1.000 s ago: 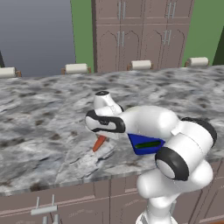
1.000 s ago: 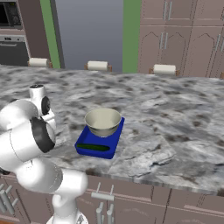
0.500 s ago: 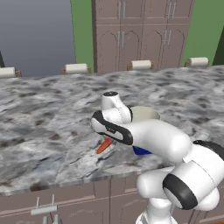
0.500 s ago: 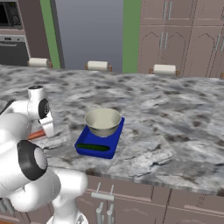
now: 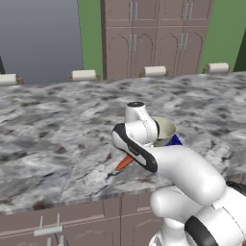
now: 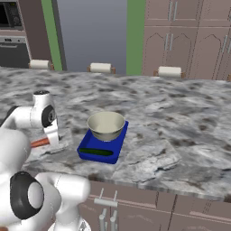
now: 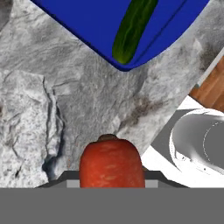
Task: Place the two vegetables and bowl onto the tray for setting up a vegetable dip station.
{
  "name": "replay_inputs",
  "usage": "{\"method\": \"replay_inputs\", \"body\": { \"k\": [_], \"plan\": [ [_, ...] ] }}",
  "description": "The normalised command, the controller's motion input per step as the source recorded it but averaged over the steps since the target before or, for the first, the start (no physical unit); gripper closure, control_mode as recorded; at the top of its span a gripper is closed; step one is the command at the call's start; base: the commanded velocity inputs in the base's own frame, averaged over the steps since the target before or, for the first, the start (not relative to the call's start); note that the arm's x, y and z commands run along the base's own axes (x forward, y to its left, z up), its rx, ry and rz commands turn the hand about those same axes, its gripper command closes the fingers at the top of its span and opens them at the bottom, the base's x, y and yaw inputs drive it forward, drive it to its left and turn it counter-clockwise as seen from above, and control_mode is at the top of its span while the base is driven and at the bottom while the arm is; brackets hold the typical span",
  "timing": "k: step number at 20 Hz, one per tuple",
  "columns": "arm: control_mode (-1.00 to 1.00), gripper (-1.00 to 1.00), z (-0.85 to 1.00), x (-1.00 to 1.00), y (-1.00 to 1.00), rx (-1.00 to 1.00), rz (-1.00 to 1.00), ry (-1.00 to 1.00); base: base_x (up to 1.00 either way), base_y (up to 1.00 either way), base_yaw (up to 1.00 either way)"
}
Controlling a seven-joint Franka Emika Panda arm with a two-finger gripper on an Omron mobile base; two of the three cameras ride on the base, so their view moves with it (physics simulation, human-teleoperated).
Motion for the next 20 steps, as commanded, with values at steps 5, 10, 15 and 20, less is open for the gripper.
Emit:
{"method": "replay_inputs", "body": {
  "k": [5,10,15,20],
  "plan": [
    [-1.00,1.00,0.07,-0.19,-0.40,0.00,-0.11,0.00,0.00,0.00,0.00],
    [-1.00,1.00,0.04,-0.16,-0.40,0.00,-0.15,-0.01,0.00,0.00,0.00],
    [-1.00,1.00,0.03,-0.10,-0.39,0.00,-0.19,0.00,0.00,0.00,0.00],
    [-1.00,1.00,0.03,-0.03,-0.38,-0.01,-0.21,0.00,0.00,0.00,0.00]
  ]
}}
